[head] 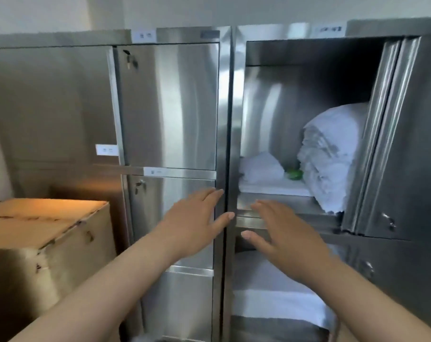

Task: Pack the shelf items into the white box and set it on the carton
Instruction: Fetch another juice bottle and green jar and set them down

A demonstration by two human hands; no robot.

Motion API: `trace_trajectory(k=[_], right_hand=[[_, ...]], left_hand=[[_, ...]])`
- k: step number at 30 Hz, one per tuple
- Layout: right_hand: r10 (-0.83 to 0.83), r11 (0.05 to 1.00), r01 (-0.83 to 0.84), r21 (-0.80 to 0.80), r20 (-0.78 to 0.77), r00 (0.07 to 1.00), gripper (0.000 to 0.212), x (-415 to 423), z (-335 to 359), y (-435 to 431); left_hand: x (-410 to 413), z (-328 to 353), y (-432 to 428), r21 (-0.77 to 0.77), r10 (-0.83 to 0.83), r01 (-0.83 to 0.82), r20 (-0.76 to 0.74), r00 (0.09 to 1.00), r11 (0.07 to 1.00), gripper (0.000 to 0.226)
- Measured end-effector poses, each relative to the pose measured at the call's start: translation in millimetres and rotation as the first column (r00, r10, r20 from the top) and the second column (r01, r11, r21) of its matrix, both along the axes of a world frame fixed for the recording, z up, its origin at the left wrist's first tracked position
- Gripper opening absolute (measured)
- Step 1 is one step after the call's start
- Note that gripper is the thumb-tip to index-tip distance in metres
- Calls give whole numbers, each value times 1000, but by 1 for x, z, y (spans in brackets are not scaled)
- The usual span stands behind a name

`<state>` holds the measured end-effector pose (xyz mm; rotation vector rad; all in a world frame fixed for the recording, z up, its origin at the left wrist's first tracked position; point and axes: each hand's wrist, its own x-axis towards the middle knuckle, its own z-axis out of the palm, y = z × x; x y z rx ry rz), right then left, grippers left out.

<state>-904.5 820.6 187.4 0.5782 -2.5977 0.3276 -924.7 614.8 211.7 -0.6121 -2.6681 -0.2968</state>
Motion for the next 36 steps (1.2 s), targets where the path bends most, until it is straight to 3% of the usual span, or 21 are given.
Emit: trace_trajectory(k=[4, 8, 15, 21, 29, 36], right_hand=[[-132, 991, 131, 15, 15, 991, 64, -86, 10, 71], [-217, 976, 217, 8, 41, 975, 67, -164, 19, 128], [-293, 956, 291, 31, 50, 955, 72, -257, -7, 240], [-279, 958, 269, 101, 100, 955, 71, -339, -22, 313], [-202, 979, 202, 16, 169, 965, 62, -481, -39, 327], [-231, 970, 241, -37, 180, 956, 62, -604, -65, 308]], left_hand=[[-103, -5, 72, 15, -133, 133, -19, 991, 991, 67], [-198, -9, 130, 6, -166, 166, -1, 986, 986, 67], [-351, -41, 240, -112, -100, 106, 58, 993, 988, 68], [-436, -75, 295, -114, -5, 15, 89, 996, 993, 70], [-521, -77, 308, -100, 145, -140, 48, 988, 985, 68], [-620, -79, 307, -50, 195, -192, 76, 978, 980, 66]])
